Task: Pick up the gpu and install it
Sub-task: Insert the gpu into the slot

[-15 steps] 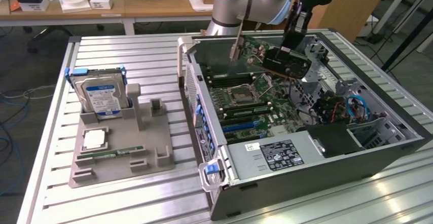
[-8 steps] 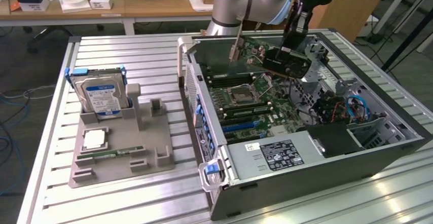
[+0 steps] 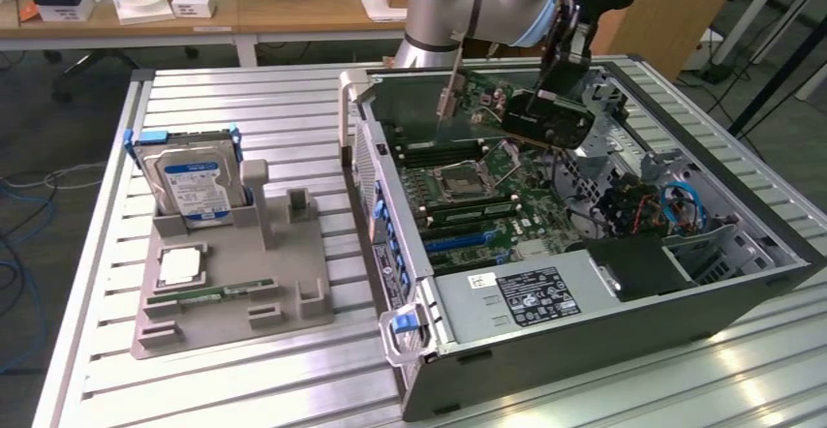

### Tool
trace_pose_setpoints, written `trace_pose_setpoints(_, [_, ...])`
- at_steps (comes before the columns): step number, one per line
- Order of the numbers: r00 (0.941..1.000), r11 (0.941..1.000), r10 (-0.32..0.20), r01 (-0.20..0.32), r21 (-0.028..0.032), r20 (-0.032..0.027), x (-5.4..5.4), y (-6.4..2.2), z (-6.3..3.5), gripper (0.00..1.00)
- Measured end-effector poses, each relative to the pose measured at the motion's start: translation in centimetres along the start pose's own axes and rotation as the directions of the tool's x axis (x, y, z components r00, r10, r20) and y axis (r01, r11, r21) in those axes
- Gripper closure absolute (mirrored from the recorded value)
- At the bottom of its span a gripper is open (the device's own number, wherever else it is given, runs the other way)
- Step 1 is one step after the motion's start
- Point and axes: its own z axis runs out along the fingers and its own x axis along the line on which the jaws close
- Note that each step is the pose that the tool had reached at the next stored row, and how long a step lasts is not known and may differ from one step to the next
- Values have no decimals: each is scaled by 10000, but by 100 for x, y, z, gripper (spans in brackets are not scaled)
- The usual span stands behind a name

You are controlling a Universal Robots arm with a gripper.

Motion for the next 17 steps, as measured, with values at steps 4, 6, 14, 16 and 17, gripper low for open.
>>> trace_pose_setpoints(4, [9997,9997,-251,251,-6,-9,0,0,0,74])
trace_pose_setpoints(6, [9993,9993,-373,373,-8,-14,0,0,0,74])
trace_pose_setpoints(14, [9962,9962,-873,873,-20,-33,0,0,0,74])
trace_pose_setpoints(16, [9950,9950,-997,996,-24,-37,0,0,0,74])
trace_pose_setpoints(17, [9943,9943,-1062,1062,-25,-40,0,0,0,74])
